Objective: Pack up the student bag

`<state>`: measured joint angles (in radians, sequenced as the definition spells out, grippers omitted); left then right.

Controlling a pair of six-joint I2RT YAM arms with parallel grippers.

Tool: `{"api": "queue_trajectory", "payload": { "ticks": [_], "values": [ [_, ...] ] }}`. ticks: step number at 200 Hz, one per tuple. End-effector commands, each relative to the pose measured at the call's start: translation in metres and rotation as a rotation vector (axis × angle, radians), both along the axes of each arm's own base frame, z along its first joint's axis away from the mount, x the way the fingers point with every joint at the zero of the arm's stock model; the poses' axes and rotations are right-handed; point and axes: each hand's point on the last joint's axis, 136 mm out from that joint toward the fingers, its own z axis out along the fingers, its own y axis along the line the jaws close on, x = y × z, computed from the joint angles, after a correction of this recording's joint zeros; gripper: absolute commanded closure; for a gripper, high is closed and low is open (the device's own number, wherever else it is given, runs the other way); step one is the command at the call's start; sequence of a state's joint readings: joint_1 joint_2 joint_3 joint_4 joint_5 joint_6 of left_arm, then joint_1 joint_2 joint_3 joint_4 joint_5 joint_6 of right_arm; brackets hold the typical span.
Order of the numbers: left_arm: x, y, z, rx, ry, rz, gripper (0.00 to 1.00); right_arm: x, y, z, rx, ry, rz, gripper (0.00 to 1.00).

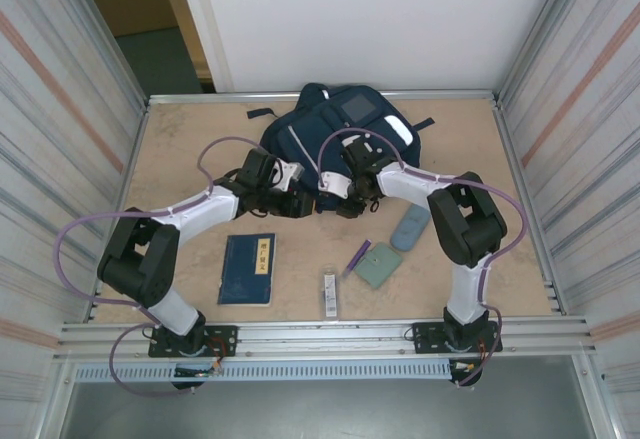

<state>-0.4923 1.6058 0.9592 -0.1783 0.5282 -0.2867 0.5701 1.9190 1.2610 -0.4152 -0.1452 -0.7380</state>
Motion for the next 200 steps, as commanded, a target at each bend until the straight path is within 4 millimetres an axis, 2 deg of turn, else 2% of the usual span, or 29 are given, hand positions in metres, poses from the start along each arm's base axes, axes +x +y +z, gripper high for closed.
{"api": "queue_trajectory", "payload": {
  "ticks": [1, 12, 35, 55, 74, 123, 153, 163, 182, 200],
  "values": [
    [0.007, -0.001, 0.019, -0.017, -0.133, -0.039, 0.52, 0.010, 0.016, 0.021, 0.068, -0.073, 0.044, 0.82],
    [0.009, -0.002, 0.019, -0.019, -0.151, -0.044, 0.51, 0.009, 0.022, 0.037, 0.150, -0.090, 0.041, 0.90],
    [0.018, -0.009, 0.026, -0.034, -0.206, -0.074, 0.51, 0.015, 0.026, 0.071, 0.298, -0.119, 0.007, 1.00],
    [0.029, -0.013, 0.031, -0.025, -0.214, -0.075, 0.51, 0.018, 0.026, 0.091, 0.369, -0.133, -0.007, 1.00],
    [0.033, -0.014, 0.025, -0.002, -0.219, -0.063, 0.51, 0.019, 0.025, 0.104, 0.415, -0.130, -0.016, 1.00],
    [0.023, -0.024, 0.015, 0.050, -0.228, -0.083, 0.51, 0.017, 0.031, 0.127, 0.513, -0.112, -0.021, 1.00],
    [0.028, -0.030, 0.015, 0.047, -0.231, -0.080, 0.54, 0.014, 0.035, 0.132, 0.534, -0.098, -0.014, 1.00],
    [0.032, -0.029, 0.014, 0.065, -0.238, -0.066, 0.58, 0.012, 0.036, 0.133, 0.535, -0.094, -0.014, 1.00],
    [0.042, -0.020, 0.012, 0.126, -0.250, -0.011, 0.71, 0.008, 0.037, 0.133, 0.535, -0.089, -0.012, 1.00],
    [0.051, -0.008, 0.012, 0.192, -0.272, 0.040, 0.76, 0.007, 0.033, 0.133, 0.532, -0.091, -0.020, 1.00]
  ]
}}
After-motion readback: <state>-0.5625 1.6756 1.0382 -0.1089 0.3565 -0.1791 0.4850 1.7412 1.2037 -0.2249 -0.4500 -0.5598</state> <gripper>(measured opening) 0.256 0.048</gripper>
